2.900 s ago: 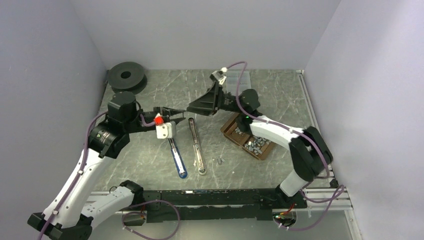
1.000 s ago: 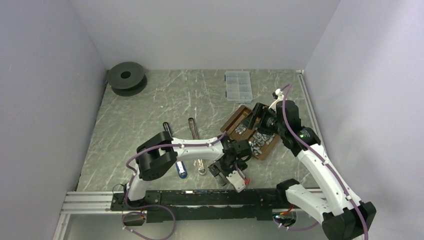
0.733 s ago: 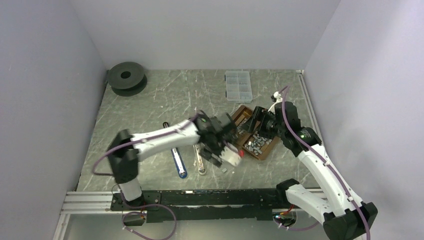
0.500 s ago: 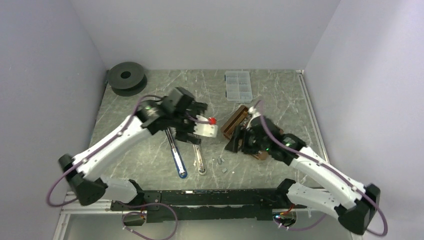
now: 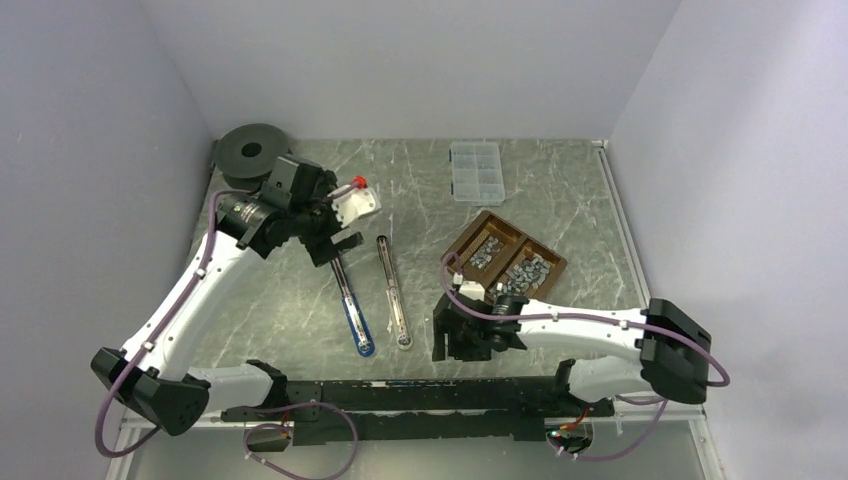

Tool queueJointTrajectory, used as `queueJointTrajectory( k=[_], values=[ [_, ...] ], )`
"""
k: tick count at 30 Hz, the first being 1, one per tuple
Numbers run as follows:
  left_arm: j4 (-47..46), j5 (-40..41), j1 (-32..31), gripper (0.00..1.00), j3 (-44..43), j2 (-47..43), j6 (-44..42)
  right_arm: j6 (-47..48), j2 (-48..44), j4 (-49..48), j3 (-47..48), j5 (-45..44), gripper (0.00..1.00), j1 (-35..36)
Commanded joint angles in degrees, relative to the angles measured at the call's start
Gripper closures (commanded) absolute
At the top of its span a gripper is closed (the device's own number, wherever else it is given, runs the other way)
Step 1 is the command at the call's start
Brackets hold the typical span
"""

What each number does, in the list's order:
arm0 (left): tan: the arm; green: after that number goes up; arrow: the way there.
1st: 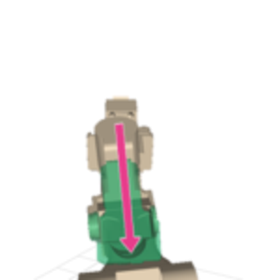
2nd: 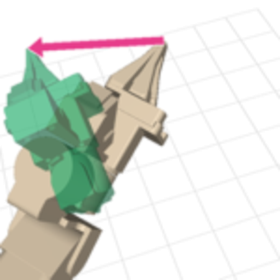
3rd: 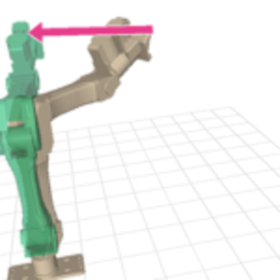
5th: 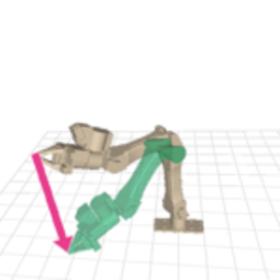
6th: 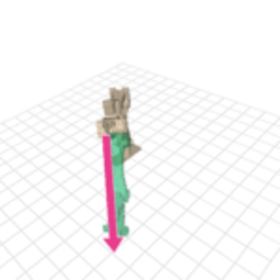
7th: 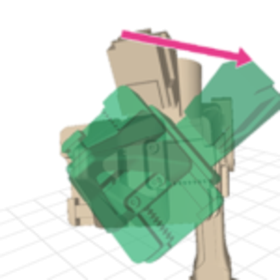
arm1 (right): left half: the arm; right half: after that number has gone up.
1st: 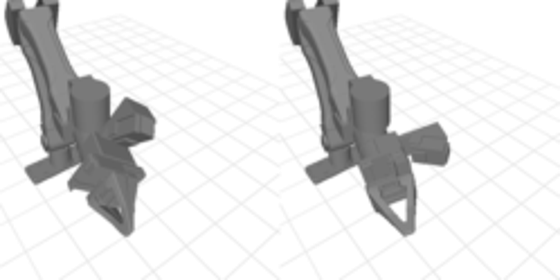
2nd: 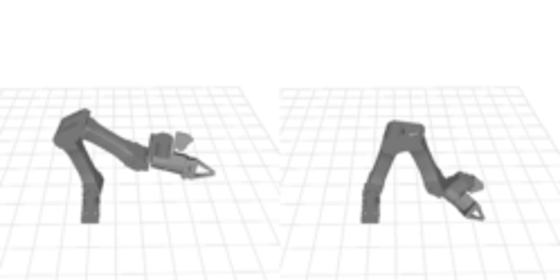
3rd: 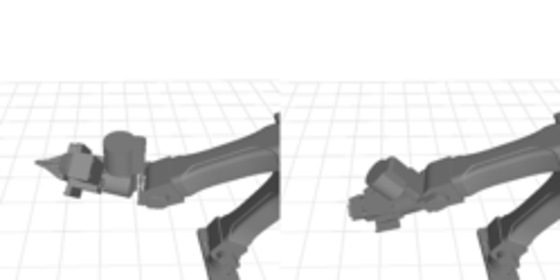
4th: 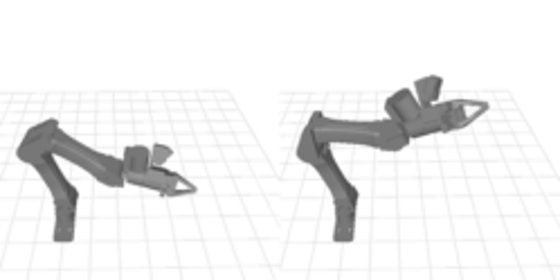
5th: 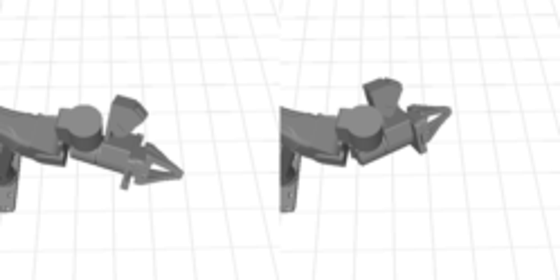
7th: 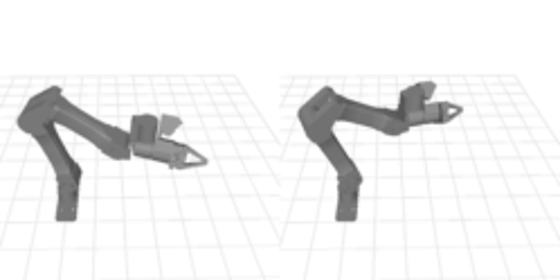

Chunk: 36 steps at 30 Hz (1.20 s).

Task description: Load the staples into the stapler

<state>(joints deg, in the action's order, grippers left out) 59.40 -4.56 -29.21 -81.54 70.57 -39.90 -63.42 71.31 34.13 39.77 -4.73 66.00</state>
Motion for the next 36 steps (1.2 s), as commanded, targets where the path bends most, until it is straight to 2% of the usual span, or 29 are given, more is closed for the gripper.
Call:
queueJointTrajectory(
  k=[1, 6, 13, 25, 36],
  values=[
    [-1.9, 0.7, 4.4, 0.01, -0.4, -1.0, 7.7, -3.1, 4.2, -4.8, 0.7, -4.3, 0.28, 0.3],
    [-1.3, -3.7, 12.7, 0.01, -0.4, 1.6, 12.1, -2.3, 10.5, -5.3, 3.4, -5.4, 0.34, 0.3],
    [-1.4, -7.2, 20.7, 0.01, -0.9, 4.3, 11.9, -1.6, 12.9, -4.1, 4.8, -6.6, 0.37, -1.1],
    [-3.4, -12.8, 28.6, 0.0, -0.7, 7.4, 12.1, 1.2, 16.2, -0.5, 9.6, -8.6, 0.42, -3.7],
    [-5.5, -15.1, 31.8, 0.01, 2.0, 7.9, 10.9, 4.9, 20.9, 3.3, 15.1, -10.7, 0.45, -3.8]
  ],
)
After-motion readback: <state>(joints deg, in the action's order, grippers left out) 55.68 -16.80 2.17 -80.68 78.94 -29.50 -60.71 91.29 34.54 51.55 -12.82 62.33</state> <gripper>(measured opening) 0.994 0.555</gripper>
